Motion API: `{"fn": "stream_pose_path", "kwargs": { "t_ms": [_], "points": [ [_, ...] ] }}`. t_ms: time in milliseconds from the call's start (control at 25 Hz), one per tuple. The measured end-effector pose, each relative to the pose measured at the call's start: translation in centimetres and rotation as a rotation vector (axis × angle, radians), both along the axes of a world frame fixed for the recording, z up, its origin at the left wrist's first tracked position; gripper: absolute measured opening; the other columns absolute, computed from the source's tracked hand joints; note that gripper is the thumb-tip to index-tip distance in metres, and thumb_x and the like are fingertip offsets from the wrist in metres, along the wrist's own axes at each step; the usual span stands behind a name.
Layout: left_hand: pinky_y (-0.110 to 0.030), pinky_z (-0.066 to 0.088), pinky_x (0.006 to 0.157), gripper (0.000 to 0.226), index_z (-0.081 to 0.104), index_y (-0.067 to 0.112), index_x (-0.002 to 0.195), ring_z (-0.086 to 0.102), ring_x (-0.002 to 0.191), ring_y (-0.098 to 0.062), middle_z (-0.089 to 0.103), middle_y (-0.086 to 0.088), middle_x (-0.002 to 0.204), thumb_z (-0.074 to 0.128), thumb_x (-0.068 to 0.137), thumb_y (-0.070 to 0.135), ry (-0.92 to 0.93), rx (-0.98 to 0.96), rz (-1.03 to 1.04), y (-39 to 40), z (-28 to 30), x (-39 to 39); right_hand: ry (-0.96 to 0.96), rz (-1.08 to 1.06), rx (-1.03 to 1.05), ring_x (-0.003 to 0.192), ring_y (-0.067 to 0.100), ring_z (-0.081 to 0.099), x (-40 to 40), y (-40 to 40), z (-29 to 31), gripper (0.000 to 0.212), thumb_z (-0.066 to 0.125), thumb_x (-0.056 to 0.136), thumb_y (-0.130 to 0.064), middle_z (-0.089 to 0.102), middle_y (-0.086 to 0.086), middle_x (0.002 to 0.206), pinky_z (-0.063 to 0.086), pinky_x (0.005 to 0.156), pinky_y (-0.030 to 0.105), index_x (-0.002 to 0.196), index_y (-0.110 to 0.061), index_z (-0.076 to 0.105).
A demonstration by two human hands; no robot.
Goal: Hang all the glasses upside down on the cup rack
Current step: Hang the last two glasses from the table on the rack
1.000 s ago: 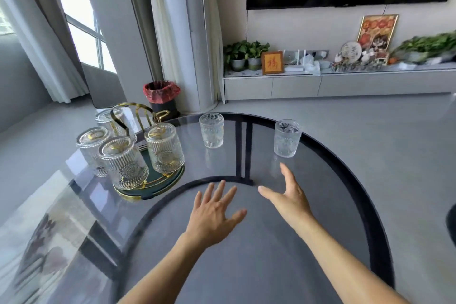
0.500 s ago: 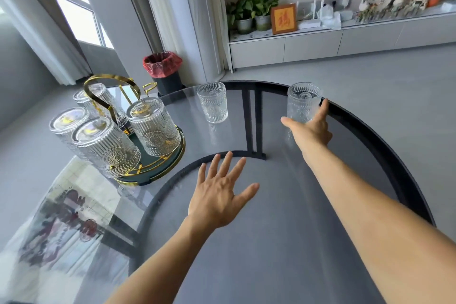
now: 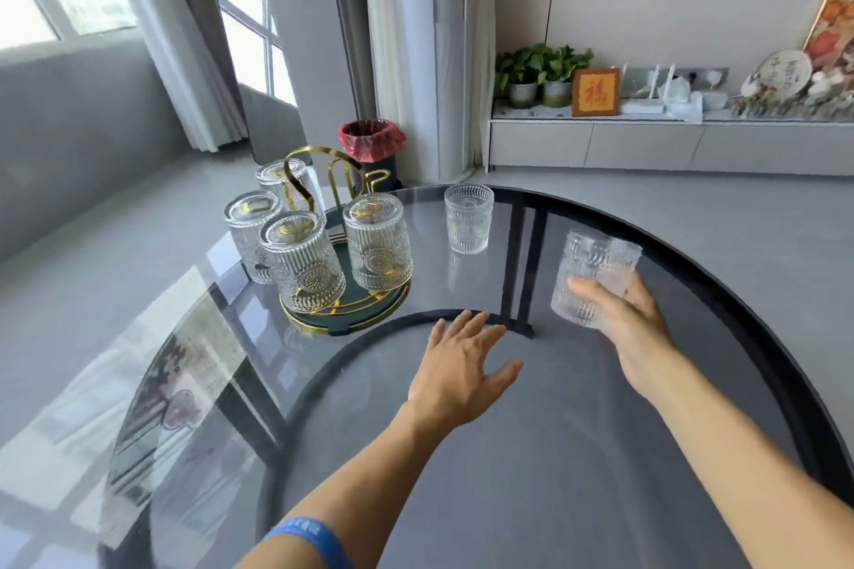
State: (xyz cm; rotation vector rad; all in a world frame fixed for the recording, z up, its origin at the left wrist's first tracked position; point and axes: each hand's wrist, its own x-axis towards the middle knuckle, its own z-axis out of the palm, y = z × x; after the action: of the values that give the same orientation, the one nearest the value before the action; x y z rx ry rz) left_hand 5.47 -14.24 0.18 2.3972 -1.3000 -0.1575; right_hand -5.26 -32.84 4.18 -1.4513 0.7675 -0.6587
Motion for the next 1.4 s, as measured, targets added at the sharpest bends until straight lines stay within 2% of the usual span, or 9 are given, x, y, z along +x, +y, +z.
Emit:
{"fn": "stream_pose_path", "kwargs": {
  "t_ms": [160, 280, 400, 560, 720, 840, 1040, 1240, 1400],
  "points": [
    [-0.031, 0.042, 0.101, 0.043, 0.062, 0.016, 0.129, 0.056, 0.124, -0.023, 0.062, -0.005, 0.136, 0.06, 0.087, 0.026, 0.15, -0.174, -0.12, 2.6, 5.7, 0.1, -0.082, 0.21, -0.048, 0.104, 0.013, 0.069, 0.5, 4.9, 6.2, 0.068, 0.085, 0.06, -0.048, 0.071, -0.013, 0.116, 0.054, 0.071, 0.033, 0.122, -0.036, 0.061],
    [-0.03, 0.047, 0.095, 0.043, 0.06, 0.017, 0.127, 0.06, 0.115, -0.02, 0.065, -0.004, 0.129, 0.059, 0.085, 0.027, -0.103, -0.392, -0.172, 5.9, 12.8, 2.7, -0.174, 0.329, 0.065, 0.112, 0.028, 0.064, 3.6, 7.5, 11.0, 0.06, 0.079, 0.072, -0.036, 0.072, -0.003, 0.113, 0.055, 0.072, 0.036, 0.124, -0.016, 0.054],
    [-0.035, 0.049, 0.094, 0.045, 0.059, 0.013, 0.129, 0.059, 0.112, -0.023, 0.065, -0.009, 0.128, 0.061, 0.086, 0.023, -0.27, -0.462, -0.01, 9.6, 17.9, 8.0, -0.133, 0.398, 0.111, 0.119, 0.036, 0.059, 7.3, 9.7, 15.1, 0.069, 0.073, 0.079, -0.024, 0.056, 0.018, 0.136, 0.055, 0.074, 0.037, 0.139, -0.006, 0.043],
    [-0.049, 0.041, 0.104, 0.065, 0.039, 0.013, 0.145, 0.045, 0.13, -0.036, 0.047, -0.012, 0.147, 0.063, 0.087, 0.027, -0.338, -0.141, 0.171, 12.5, 19.5, 15.7, -0.094, 0.205, -0.055, 0.094, 0.022, 0.065, 12.3, 10.9, 18.6, 0.059, 0.083, 0.068, -0.041, 0.065, 0.008, 0.12, 0.05, 0.065, 0.034, 0.114, -0.018, 0.054],
    [-0.046, 0.033, 0.113, 0.081, 0.028, 0.01, 0.151, 0.035, 0.143, -0.028, 0.035, -0.01, 0.158, 0.055, 0.09, 0.054, -0.409, 0.005, -0.03, 11.5, 19.7, 19.6, -0.125, 0.07, -0.323, 0.081, 0.015, 0.063, 17.4, 10.7, 22.5, 0.053, 0.082, 0.058, -0.055, 0.068, 0.002, 0.103, 0.049, 0.054, 0.03, 0.09, -0.026, 0.052],
    [-0.045, 0.034, 0.113, 0.086, 0.029, 0.011, 0.151, 0.037, 0.142, -0.026, 0.034, -0.01, 0.158, 0.05, 0.088, 0.064, -0.379, -0.116, -0.076, 11.5, 17.6, 20.8, -0.114, 0.02, -0.471, 0.093, 0.019, 0.065, 21.8, 10.5, 23.8, 0.063, 0.084, 0.054, -0.051, 0.061, -0.002, 0.098, 0.052, 0.066, 0.037, 0.098, -0.021, 0.049],
    [-0.041, 0.031, 0.113, 0.076, 0.036, 0.022, 0.148, 0.034, 0.141, -0.017, 0.038, -0.004, 0.156, 0.043, 0.088, 0.07, -0.281, -0.332, -0.093, 11.5, 15.4, 21.4, 0.13, 0.152, -0.78, 0.096, 0.016, 0.053, 26.6, 10.1, 21.1, 0.069, 0.091, 0.055, -0.034, 0.055, 0.002, 0.112, 0.043, 0.074, 0.03, 0.11, -0.016, 0.053],
    [-0.03, 0.039, 0.087, 0.061, 0.059, 0.025, 0.134, 0.044, 0.104, -0.009, 0.05, 0.005, 0.111, 0.036, 0.093, 0.064, -0.332, -0.446, -0.1, 11.7, 16.0, 22.7, 0.199, 0.352, -0.972, 0.115, 0.024, 0.054, 28.6, 8.9, 18.1, 0.057, 0.093, 0.055, -0.031, 0.059, 0.011, 0.13, 0.035, 0.084, 0.026, 0.098, -0.022, 0.056],
    [-0.027, 0.038, 0.079, 0.054, 0.065, 0.016, 0.128, 0.051, 0.096, -0.01, 0.057, 0.002, 0.101, 0.035, 0.097, 0.049, -0.36, -0.51, -0.127, 11.7, 16.2, 22.8, 0.27, 0.498, -1.073, 0.118, 0.022, 0.053, 29.7, 8.9, 16.5, 0.051, 0.092, 0.056, -0.027, 0.062, 0.005, 0.121, 0.039, 0.089, 0.03, 0.087, -0.027, 0.052]
  ]
}}
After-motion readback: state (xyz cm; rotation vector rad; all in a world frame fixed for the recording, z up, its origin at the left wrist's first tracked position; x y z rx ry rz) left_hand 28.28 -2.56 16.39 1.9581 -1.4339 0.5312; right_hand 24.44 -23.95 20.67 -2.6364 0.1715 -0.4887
